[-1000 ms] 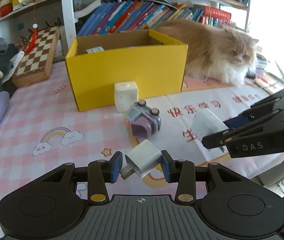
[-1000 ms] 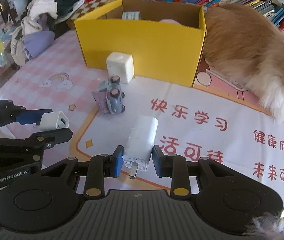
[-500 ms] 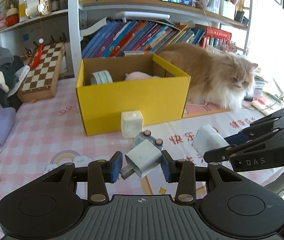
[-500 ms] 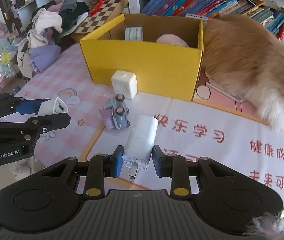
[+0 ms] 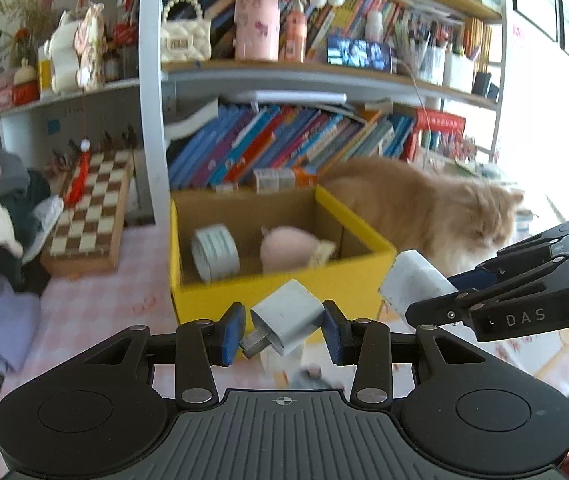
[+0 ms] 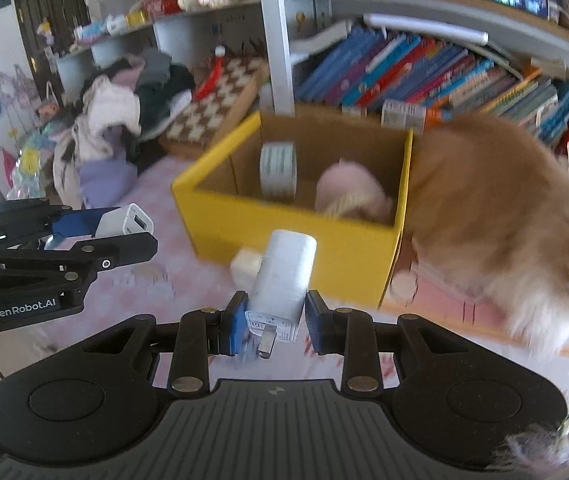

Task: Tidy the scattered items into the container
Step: 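Carry both white chargers with both grippers over the yellow box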

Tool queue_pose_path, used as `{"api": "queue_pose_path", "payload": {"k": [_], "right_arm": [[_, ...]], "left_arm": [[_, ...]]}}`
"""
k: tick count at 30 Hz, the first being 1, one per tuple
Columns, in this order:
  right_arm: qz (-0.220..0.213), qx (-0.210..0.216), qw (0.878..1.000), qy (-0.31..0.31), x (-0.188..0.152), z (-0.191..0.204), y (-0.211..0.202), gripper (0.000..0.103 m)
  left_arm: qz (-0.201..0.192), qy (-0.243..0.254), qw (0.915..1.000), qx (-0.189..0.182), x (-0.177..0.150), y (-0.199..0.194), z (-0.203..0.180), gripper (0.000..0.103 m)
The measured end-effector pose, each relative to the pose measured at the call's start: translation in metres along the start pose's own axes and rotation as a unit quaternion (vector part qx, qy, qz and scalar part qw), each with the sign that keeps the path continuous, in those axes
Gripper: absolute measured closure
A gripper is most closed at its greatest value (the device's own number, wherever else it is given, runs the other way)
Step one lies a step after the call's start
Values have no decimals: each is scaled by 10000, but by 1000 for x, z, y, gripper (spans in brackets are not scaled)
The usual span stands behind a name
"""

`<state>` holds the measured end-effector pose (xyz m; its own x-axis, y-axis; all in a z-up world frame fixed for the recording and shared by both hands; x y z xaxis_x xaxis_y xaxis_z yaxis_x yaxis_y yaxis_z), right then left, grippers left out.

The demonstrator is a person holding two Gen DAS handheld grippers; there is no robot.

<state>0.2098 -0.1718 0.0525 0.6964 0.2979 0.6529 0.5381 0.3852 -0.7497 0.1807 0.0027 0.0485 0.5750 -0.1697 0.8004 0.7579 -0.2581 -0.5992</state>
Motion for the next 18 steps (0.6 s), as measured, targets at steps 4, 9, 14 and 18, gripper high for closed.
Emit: {"api": "queue_pose_path", "payload": {"k": [4,9,14,18], "right_arm": [[-209,-19,9997,-104,25,-10,-2,74],[-358,-28,9991,-243,53,-22,4,74],[-383,42,9982,-450,84,-33,21,74],[-202,117,9973,-696,104,-38,48,74]], "left_arm": [[-143,47,9999,74,21,9,5,63],[-239,132,9994,199,43,23,9,63],[-92,112,9994,316,60,51,16,64],[100,152,9989,442,70,77,18,63]]}}
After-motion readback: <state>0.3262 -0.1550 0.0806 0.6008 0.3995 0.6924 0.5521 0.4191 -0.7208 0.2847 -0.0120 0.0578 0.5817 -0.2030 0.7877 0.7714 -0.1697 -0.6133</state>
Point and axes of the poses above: each gripper's, at about its wrist camera, not at the fingertips, and y roughly the way its jaws point, z to its left, x to its top, the point moved 2 cm from there along y, roughly the way its jaws point, and after that the axes turned 7 degrees about z, right-handed, at the moved point
